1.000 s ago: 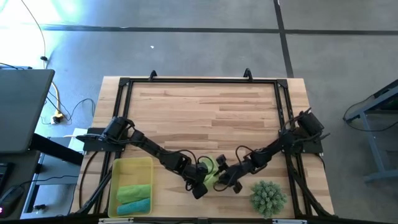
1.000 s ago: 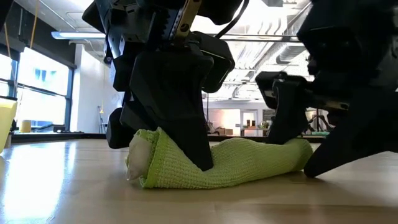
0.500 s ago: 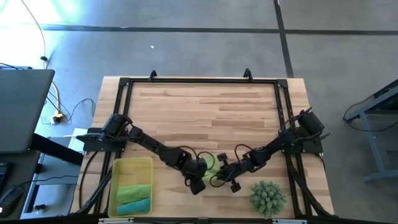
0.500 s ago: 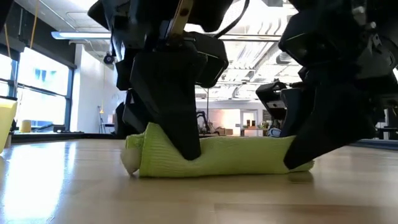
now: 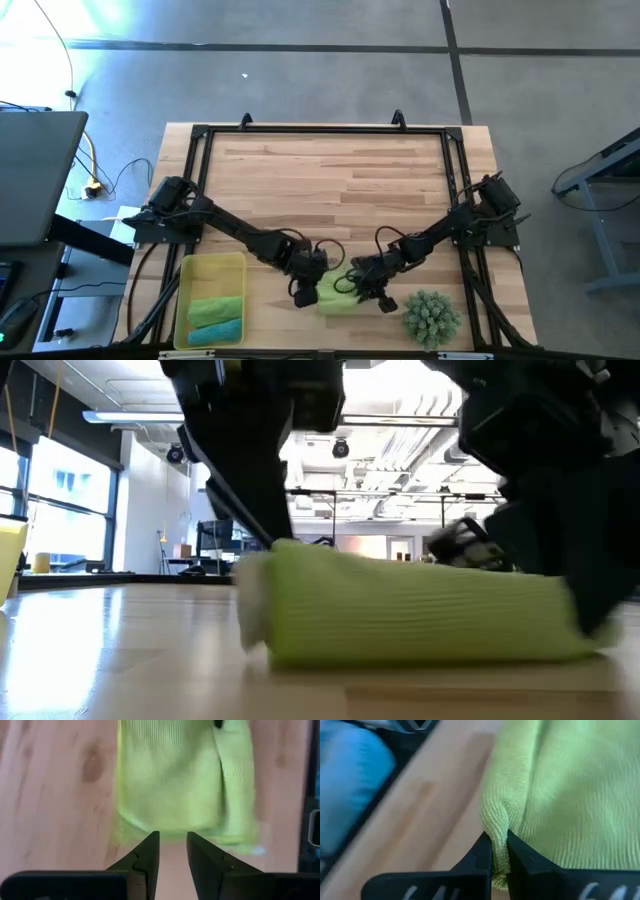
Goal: Roll microfiber towels into tight, uniform cylinder then place into a basket
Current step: Roll the light green microfiber towel
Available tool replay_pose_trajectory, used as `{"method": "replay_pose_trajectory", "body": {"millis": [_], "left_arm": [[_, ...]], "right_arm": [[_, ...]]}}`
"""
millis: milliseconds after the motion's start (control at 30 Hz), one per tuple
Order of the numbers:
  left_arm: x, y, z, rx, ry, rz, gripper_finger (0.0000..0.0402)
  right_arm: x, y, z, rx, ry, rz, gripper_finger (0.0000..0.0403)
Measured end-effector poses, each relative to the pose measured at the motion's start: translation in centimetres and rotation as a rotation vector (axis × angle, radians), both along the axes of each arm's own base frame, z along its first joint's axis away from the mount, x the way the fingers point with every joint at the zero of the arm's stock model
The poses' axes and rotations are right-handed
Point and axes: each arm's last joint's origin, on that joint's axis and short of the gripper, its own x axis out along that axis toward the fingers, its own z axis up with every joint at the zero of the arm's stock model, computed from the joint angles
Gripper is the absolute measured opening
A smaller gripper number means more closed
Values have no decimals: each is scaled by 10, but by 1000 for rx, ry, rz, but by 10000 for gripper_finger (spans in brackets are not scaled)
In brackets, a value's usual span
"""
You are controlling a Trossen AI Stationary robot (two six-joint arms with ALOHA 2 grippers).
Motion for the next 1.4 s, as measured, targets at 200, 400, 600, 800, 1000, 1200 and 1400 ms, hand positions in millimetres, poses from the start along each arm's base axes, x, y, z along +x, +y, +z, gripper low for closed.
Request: {"method": "replay_pose_trajectory", "body": {"millis": [200,400,600,800,1000,1200,1400], "left_arm": [[3,-33,5,18,-149,-147,88],[3,-74,18,103,-393,-239,89],[-3,-95,18,204,-473,-237,122],[1,-95,-6,347,-435,-316,157],[0,-92,-30,520,-342,-352,161],[-5,-84,-39,676,-249,-300,161],[-8,-77,-46,655,-160,-321,161]], "right_arm": [[-2,-3,-1,180,147,57,5],[0,-8,-1,201,171,27,5],[5,-15,0,226,182,-31,5],[14,-24,4,268,147,-149,5],[20,-38,4,283,176,-310,5],[21,-41,4,289,177,-322,5],[22,-41,5,293,172,-320,5]]}}
